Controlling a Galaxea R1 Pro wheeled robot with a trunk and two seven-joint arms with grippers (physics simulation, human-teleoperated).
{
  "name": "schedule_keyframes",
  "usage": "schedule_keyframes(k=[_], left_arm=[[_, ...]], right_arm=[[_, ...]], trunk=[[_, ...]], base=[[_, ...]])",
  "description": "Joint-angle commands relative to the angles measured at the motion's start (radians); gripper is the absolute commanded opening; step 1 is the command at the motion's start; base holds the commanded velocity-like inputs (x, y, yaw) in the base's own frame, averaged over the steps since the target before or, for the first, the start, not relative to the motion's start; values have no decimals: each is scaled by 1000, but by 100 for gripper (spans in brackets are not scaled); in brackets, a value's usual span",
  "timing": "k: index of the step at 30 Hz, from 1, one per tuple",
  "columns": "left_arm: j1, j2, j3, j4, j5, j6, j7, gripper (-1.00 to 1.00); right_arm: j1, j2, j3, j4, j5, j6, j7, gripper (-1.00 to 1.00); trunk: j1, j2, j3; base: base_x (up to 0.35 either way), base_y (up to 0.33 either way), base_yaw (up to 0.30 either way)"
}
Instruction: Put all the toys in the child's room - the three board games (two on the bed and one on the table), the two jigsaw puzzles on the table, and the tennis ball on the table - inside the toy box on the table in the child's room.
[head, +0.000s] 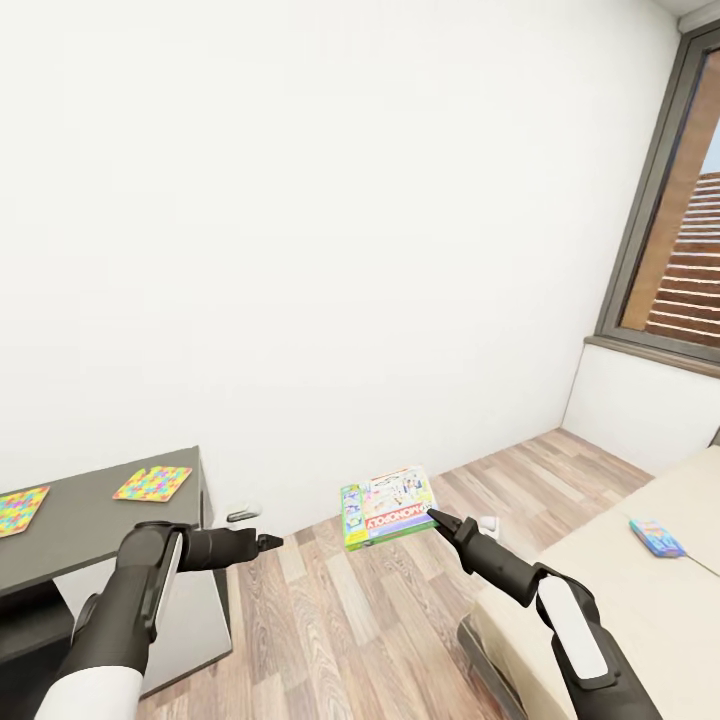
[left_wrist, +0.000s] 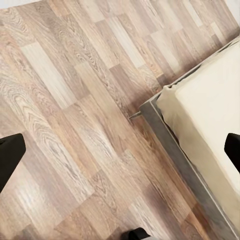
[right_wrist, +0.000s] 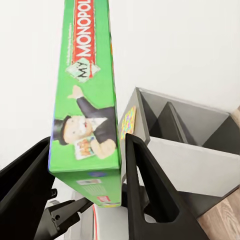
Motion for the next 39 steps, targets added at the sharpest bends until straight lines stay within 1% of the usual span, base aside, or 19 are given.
schedule_keyframes(k=[1, 8, 28, 36, 39], left_arm=[[-1, -1, 3, -1, -10, 4, -11, 100], [-1, -1, 3, -2, -6, 4, -12, 100], [-1, -3, 2, 0, -11, 4, -10, 100], [-1, -2, 2, 0, -11, 4, -10, 100], [-1, -2, 2, 0, -11, 4, -10, 100]], right_arm=[[-1, 0, -2, 0, 0, 6, 3, -100], [-1, 0, -2, -3, 0, 5, 3, -100], [-1, 0, -2, -4, 0, 5, 3, -100], [-1, 0, -2, -2, 0, 5, 3, -100], [-1, 0, -2, -2, 0, 5, 4, -100]], trunk=[[0, -2, -2], [0, -2, 0], [-76, 138, 84], [-76, 138, 92], [-76, 138, 93]], base=[[-1, -4, 4], [0, -1, 28], [0, 0, 210], [0, 0, 226], [0, 0, 118]])
